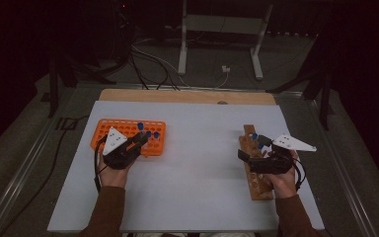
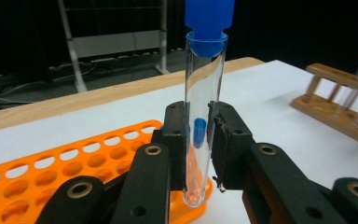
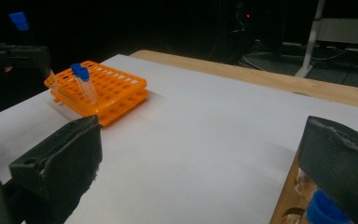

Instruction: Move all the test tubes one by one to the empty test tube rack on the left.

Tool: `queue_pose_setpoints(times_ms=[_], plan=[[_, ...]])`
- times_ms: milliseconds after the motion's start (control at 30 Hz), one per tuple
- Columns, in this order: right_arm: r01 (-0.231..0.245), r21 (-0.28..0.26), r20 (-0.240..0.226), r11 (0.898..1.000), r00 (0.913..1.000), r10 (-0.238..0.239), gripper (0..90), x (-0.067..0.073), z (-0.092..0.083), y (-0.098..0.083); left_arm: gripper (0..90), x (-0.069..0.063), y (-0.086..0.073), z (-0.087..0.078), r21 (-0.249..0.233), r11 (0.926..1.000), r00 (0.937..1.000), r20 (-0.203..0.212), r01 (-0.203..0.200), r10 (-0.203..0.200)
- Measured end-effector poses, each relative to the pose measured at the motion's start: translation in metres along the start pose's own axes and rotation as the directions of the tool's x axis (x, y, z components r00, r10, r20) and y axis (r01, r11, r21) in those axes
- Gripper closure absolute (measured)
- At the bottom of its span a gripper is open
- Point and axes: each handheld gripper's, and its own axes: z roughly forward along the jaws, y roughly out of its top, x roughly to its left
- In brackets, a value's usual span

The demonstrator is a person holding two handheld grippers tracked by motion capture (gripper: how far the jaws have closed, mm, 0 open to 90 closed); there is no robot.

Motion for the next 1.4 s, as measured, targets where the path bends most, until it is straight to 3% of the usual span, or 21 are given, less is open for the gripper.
queue_pose_setpoints(times_ms=[400,700,1200,1400], plan=[[0.001,-0.01,0.002,1.0,1.0,-0.001,0.0,-0.002,-0.003,0.001,77.9,0.01,-0.006,0.015,0.014,0.9998,0.9975,-0.069,0.017,-0.016],[0.003,-0.008,0.0,1.0,1.0,-0.003,0.0,-0.001,-0.003,0.001,77.9,0.015,-0.012,0.026,0.052,0.9985,0.9946,-0.103,0.016,-0.011],[0.006,-0.009,-0.006,1.0,1.0,-0.006,0.0,-0.001,-0.003,0.001,77.9,0.021,-0.032,0.036,0.114,0.992,0.9934,-0.107,0.055,-0.043],[0.007,-0.008,-0.007,1.0,0.9999,-0.007,0.0,-0.001,-0.003,0.001,77.8,0.02,-0.038,0.04,0.167,0.9853,0.994,-0.108,0.037,-0.019]])
